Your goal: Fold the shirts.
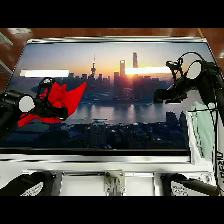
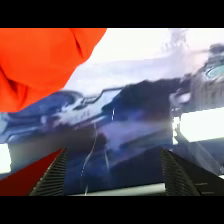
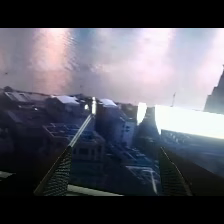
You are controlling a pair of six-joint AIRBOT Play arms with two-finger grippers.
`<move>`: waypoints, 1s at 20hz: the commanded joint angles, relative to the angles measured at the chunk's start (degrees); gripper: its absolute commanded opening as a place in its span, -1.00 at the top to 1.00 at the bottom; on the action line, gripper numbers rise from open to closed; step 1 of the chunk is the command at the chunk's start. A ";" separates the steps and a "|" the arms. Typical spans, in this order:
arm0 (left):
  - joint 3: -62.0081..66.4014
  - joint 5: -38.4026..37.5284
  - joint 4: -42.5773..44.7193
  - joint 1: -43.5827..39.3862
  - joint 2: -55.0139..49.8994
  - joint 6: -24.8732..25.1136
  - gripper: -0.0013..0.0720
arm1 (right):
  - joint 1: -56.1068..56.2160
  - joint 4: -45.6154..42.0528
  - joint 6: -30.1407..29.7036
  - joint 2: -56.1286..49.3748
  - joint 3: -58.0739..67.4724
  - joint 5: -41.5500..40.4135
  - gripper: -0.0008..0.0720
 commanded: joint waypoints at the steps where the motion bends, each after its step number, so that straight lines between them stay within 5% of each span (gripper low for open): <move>1: -0.02 4.15 -1.75 0.00 -0.07 0.00 -0.82 | 0.02 3.30 0.26 -0.02 0.00 -0.31 -0.83; 10: 0.63 8.87 2.40 1.05 -1.31 -3.08 -0.83 | 0.02 5.01 -0.07 -0.02 0.00 -0.61 -0.83; 13: 6.84 7.32 3.30 8.09 -10.12 -4.70 -0.90 | 0.02 5.01 -0.15 -0.02 0.00 -1.97 -0.83; 16: 16.00 0.68 -5.07 14.78 -24.26 -2.49 -0.99 | 0.04 4.98 -0.17 -0.02 0.00 -2.27 -0.83; 20: 24.96 -3.17 -9.18 16.92 -37.90 -2.99 -1.00 | 0.02 4.98 -0.15 -0.02 0.00 -2.25 -0.83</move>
